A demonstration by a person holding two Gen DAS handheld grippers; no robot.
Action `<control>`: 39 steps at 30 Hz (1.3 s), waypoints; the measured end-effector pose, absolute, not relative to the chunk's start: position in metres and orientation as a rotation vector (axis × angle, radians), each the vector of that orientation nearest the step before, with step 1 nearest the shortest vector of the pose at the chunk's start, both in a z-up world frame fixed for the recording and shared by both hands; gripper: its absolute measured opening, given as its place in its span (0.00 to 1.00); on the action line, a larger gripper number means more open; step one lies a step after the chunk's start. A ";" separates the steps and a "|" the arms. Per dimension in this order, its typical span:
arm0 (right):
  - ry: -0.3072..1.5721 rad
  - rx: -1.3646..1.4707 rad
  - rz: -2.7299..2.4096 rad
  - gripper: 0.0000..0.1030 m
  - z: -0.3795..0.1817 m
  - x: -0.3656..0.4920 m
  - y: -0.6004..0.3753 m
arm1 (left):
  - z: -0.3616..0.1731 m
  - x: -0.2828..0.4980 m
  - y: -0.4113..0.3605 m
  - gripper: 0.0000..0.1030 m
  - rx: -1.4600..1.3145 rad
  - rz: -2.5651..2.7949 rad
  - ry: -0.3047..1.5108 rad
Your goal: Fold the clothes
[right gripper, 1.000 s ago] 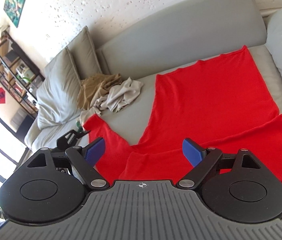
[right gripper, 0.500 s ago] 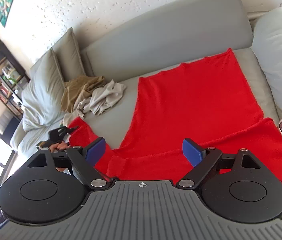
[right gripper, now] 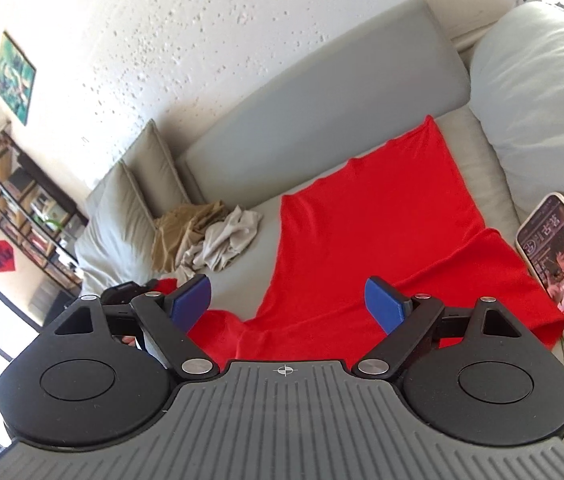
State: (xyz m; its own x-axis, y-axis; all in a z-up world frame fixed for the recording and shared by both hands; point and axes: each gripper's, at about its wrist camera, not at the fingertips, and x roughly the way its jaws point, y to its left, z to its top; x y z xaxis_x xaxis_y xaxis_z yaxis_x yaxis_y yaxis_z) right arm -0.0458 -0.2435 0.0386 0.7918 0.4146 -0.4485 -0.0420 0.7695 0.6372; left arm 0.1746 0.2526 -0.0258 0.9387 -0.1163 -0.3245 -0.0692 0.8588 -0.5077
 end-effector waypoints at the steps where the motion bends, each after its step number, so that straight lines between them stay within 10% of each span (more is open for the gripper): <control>1: 0.614 0.687 0.267 0.85 0.035 -0.050 -0.250 | -0.021 0.167 0.231 0.00 -0.479 -0.048 0.339; 12: 0.573 0.862 0.176 0.86 0.007 -0.095 -0.315 | -0.006 0.087 0.032 0.01 0.093 -0.264 0.292; 16: 0.605 0.890 0.143 0.86 -0.010 -0.102 -0.326 | -0.032 0.058 -0.008 0.35 0.221 -0.317 0.391; 28: 0.698 0.786 0.127 0.86 -0.028 -0.085 -0.313 | -0.078 -0.004 -0.064 0.78 0.366 -0.477 0.664; 34: 0.748 0.629 0.172 0.83 -0.035 -0.052 -0.270 | -0.094 -0.006 -0.049 0.79 0.429 -0.313 0.561; 39: 0.869 0.517 0.305 0.61 -0.047 -0.006 -0.221 | -0.099 -0.011 -0.054 0.78 0.411 -0.309 0.589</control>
State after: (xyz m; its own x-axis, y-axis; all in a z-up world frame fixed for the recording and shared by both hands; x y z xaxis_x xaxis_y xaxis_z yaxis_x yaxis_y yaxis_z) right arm -0.0065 -0.2205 -0.0467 0.6136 0.4565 -0.6443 -0.0470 0.8356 0.5473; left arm -0.0111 -0.0535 -0.0991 0.7900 -0.1636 -0.5909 0.3937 0.8742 0.2842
